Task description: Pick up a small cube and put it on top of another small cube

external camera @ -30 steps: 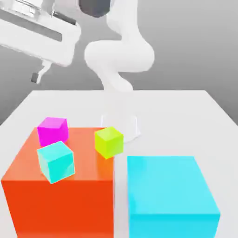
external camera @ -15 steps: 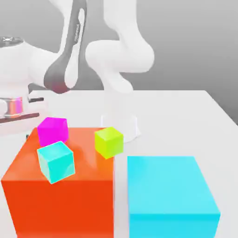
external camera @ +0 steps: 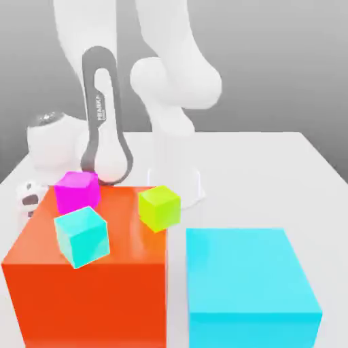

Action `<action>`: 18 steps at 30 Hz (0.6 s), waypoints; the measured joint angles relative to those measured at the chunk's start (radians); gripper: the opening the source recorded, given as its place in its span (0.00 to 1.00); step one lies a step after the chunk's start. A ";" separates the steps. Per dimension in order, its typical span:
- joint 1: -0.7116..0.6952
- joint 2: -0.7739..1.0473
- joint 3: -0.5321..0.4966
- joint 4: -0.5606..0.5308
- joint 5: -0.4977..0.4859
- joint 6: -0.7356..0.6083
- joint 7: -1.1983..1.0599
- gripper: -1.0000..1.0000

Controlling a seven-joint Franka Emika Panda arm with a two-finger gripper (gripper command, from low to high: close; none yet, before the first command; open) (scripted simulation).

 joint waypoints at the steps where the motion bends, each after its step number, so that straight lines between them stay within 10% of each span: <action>1: 0.000 0.000 0.000 0.000 0.000 -0.001 0.000 0.00; 5: 0.012 -0.019 -0.017 -0.005 -0.020 -0.016 0.016 0.00; 12: 0.066 -0.259 -0.172 -0.052 -0.395 -0.199 0.293 0.00; 18: 0.059 -0.238 -0.178 0.134 -0.321 -0.402 0.370 0.00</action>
